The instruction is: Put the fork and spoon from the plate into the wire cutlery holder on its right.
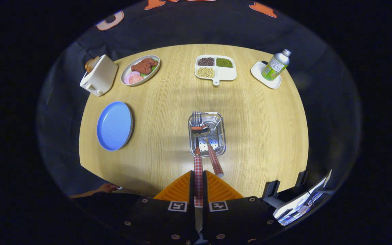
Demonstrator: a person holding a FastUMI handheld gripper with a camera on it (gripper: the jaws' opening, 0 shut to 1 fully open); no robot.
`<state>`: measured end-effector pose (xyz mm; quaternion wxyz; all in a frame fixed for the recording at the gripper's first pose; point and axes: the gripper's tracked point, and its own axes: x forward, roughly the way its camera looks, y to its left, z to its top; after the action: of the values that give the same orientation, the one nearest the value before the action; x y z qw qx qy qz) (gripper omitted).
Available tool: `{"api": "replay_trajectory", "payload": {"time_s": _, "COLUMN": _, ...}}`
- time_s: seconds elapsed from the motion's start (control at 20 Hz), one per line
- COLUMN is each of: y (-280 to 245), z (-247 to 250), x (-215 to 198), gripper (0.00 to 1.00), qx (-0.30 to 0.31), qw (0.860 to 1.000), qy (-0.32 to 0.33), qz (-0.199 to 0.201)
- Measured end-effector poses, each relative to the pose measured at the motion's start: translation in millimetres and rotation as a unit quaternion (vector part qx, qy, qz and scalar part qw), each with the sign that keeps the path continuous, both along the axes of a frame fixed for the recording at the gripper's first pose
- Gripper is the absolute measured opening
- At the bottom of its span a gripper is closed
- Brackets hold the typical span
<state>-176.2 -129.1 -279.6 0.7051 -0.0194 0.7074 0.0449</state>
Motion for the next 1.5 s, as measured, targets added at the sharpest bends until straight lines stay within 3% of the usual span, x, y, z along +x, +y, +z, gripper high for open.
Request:
{"api": "replay_trajectory", "payload": {"time_s": 0.4, "y": -4, "z": -18, "x": -11, "gripper": 0.09, "qx": -0.028, "qw": 0.996, "qy": 0.081, "qz": 0.023}}
{"api": "replay_trajectory", "payload": {"time_s": 0.75, "y": -11, "z": -21, "x": -8, "gripper": 0.09, "qx": -0.028, "qw": 0.985, "qy": 0.152, "qz": 0.081}}
{"api": "replay_trajectory", "payload": {"time_s": 0.85, "y": -8, "z": -21, "x": -6, "gripper": 0.09, "qx": -0.016, "qw": 0.982, "qy": 0.172, "qz": 0.082}}
{"api": "replay_trajectory", "payload": {"time_s": 1.1, "y": -14, "z": -26, "x": 0, "gripper": 0.10, "qx": -0.003, "qw": 0.977, "qy": 0.205, "qz": 0.059}}
{"api": "replay_trajectory", "payload": {"time_s": 1.5, "y": 5, "z": -17, "x": 28, "gripper": 0.15, "qx": 0.038, "qw": 0.990, "qy": 0.138, "qz": -0.005}}
